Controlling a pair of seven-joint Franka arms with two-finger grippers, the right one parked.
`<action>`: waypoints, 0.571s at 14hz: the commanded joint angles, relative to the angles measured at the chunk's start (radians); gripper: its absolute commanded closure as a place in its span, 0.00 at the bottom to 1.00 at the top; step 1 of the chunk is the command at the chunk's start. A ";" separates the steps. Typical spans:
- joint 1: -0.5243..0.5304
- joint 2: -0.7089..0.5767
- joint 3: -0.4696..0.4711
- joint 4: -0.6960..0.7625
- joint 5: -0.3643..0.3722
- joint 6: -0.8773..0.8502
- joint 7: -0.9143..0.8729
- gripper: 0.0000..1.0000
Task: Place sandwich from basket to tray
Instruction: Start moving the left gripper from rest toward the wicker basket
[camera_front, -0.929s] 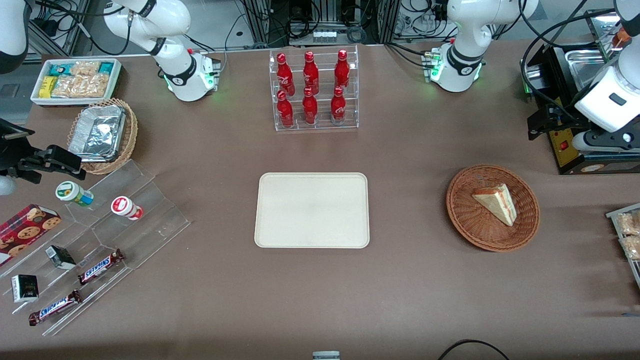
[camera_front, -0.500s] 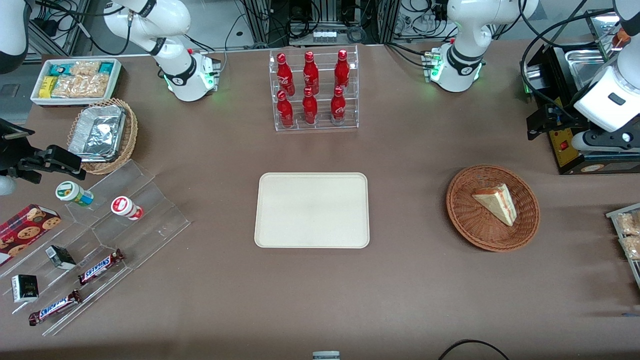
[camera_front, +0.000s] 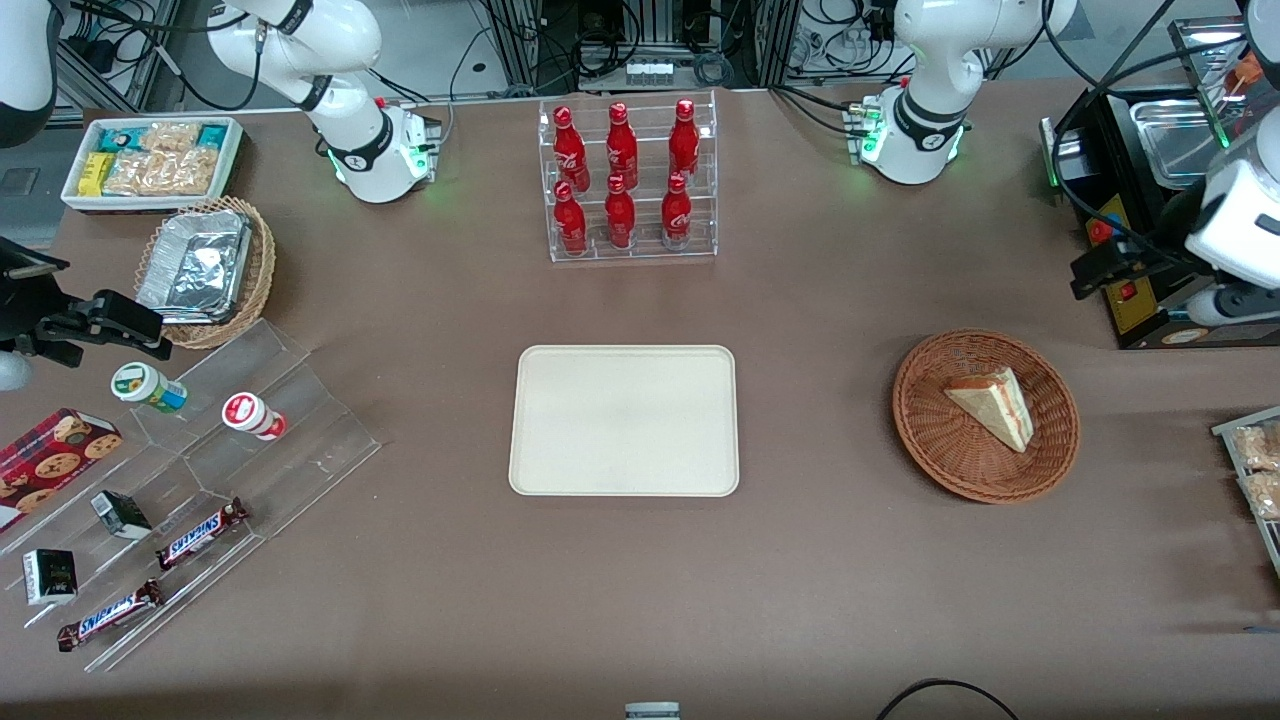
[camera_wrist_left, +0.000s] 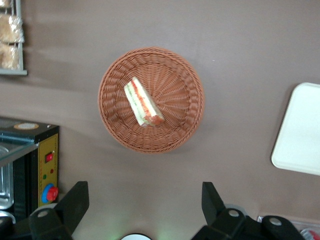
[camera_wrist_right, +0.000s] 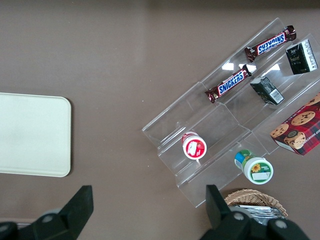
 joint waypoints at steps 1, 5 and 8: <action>0.049 0.026 0.002 0.008 0.009 -0.011 -0.050 0.00; 0.076 0.038 0.005 -0.090 0.017 0.024 -0.053 0.00; 0.105 0.055 0.005 -0.152 0.017 0.085 -0.154 0.00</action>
